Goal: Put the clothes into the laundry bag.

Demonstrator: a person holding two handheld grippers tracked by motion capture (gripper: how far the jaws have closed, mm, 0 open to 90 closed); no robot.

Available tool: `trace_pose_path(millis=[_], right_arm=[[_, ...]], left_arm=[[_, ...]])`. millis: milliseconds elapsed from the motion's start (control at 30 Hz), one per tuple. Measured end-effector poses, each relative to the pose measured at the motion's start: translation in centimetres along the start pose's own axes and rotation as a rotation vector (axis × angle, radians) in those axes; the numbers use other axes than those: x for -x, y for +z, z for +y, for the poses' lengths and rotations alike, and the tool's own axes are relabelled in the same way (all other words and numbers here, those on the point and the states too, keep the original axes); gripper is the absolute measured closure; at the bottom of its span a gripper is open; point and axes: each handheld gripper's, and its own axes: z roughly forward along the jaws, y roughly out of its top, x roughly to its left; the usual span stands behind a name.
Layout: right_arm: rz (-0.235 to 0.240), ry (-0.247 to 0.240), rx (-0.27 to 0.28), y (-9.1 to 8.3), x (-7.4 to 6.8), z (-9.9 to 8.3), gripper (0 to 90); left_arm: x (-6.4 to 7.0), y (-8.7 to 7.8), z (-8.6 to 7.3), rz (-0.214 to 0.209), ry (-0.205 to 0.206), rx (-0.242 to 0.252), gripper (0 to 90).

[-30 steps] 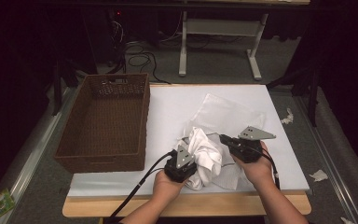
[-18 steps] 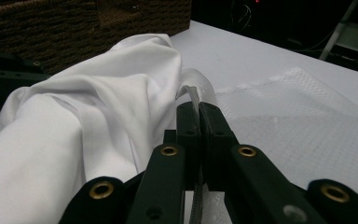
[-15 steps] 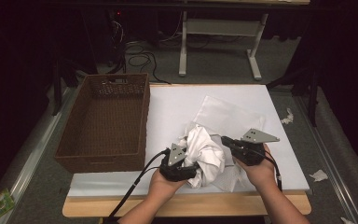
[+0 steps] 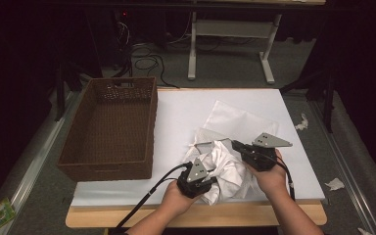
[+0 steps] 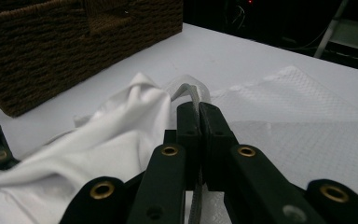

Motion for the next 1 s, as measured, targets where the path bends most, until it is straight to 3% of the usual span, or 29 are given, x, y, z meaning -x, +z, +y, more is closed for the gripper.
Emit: trace_pose_path(millis=[233,300,333,500,533,567,600,633,667,700,733,800,1000], right_arm=[[0.005,0.005,0.015,0.2,0.0,0.2,88.5],[0.012,0.009,0.019,0.0,-0.2,0.2,88.6],[0.025,-0.004,0.022,-0.3,-0.4,0.3,88.6],[0.047,-0.028,0.040,-1.2,-0.9,0.3,88.5],[0.047,-0.028,0.040,-1.2,-0.9,0.3,88.5],[0.046,-0.044,0.041,-1.4,-1.0,0.3,88.5],[0.046,-0.044,0.041,-1.4,-1.0,0.3,88.5],[0.041,-0.045,0.045,-1.6,-0.8,0.2,88.5],[0.041,-0.045,0.045,-1.6,-0.8,0.2,88.5],[0.041,-0.031,0.042,-1.6,-0.7,0.1,88.5],[0.038,-0.035,0.044,-1.6,-0.5,0.1,88.5],[0.041,-0.027,0.040,-1.6,-0.5,0.0,88.5],[0.045,-0.028,0.037,-1.4,-0.7,0.0,88.5]], left_arm=[[0.1,0.6,0.1,0.007,-0.004,-0.012,75.5],[-0.1,0.5,0.1,0.012,-0.025,-0.008,75.4],[-0.4,0.5,0.2,0.006,-0.057,-0.006,75.2],[-0.9,0.3,0.4,0.014,-0.078,-0.011,74.9],[-1.1,0.2,0.5,0.021,-0.089,-0.006,74.9],[-1.5,-0.2,0.7,0.058,-0.108,0.010,75.2],[-1.5,-0.2,0.7,0.058,-0.108,0.010,75.5],[-2.2,-0.7,0.9,0.100,-0.141,0.030,75.9],[-2.2,-0.7,0.9,0.100,-0.141,0.030,76.3],[-2.9,-1.2,1.1,0.139,-0.175,0.055,76.7],[-2.9,-1.2,1.1,0.139,-0.175,0.055,76.9],[-3.6,-2.0,1.6,0.190,-0.205,0.098,77.0],[-3.5,-2.0,1.6,0.185,-0.191,0.095,76.8]])
